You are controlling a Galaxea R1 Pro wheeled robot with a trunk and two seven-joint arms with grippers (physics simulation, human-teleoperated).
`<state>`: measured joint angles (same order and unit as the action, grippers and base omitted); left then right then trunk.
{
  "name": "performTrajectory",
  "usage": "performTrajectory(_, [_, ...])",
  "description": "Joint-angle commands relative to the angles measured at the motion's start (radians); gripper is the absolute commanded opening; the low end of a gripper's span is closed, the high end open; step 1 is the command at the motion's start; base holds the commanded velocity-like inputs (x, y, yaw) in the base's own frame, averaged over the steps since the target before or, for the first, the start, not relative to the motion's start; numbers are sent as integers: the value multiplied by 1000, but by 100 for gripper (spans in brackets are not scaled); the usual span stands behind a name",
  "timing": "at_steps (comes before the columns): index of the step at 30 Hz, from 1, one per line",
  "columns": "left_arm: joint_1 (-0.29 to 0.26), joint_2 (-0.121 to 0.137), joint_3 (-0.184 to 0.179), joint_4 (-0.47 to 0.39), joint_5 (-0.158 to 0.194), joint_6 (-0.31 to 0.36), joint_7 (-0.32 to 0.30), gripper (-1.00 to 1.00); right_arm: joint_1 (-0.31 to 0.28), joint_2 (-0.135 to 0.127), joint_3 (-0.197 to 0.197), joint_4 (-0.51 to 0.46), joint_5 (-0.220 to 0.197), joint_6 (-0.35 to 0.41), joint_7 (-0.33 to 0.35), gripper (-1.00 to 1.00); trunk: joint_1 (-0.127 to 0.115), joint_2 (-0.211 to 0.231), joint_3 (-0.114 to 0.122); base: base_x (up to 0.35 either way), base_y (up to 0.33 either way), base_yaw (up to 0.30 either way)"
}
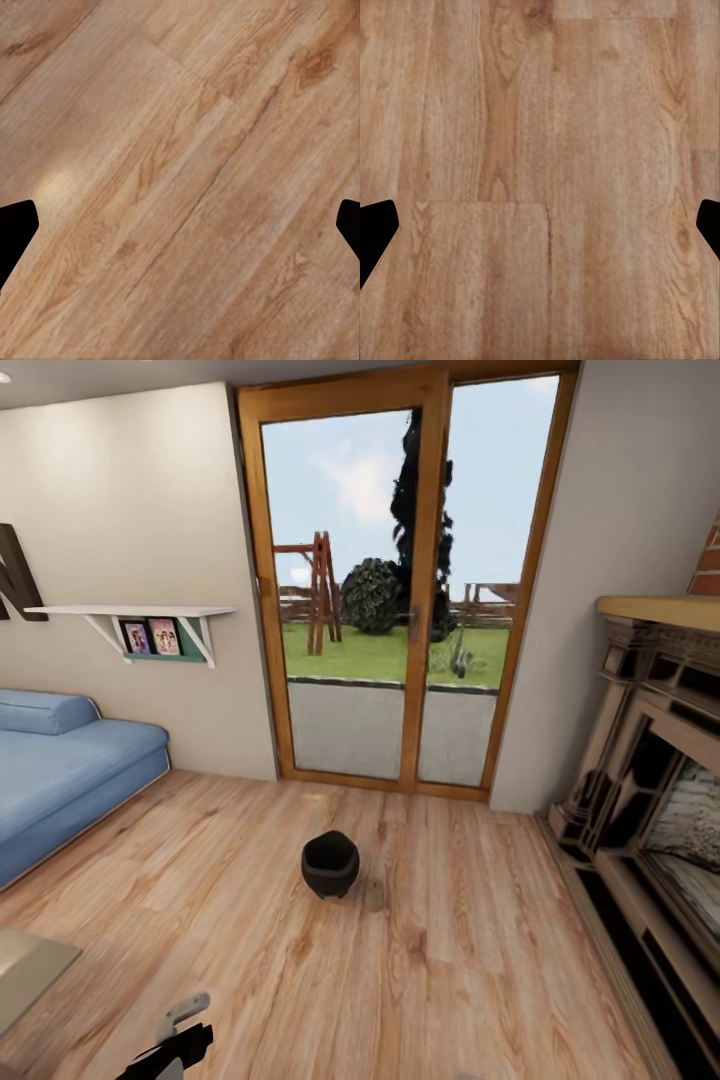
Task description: Place each of the two pumpkins and all three candles from the living room inside a cabinet in the living room (use any cabinet), then make sure every cabinet is closed, and position the cauldron so it is next to a table in the living room.
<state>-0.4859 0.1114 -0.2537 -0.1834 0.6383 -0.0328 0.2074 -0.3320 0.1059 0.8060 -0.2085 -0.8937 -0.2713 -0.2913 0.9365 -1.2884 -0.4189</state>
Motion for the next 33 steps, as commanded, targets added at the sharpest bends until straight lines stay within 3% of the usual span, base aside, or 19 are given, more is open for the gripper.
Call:
performTrajectory(1, [0, 0, -9, -1, 9, -2, 4, 100, -1, 0, 9, 0, -9, -4, -5, 100, 0, -1, -1, 195, 88, 0])
performTrajectory(33, [0, -1, -10, 1, 9, -2, 4, 100, -1, 0, 10, 0, -11, -26, -5, 100, 0, -1, -1, 285, 5, 0])
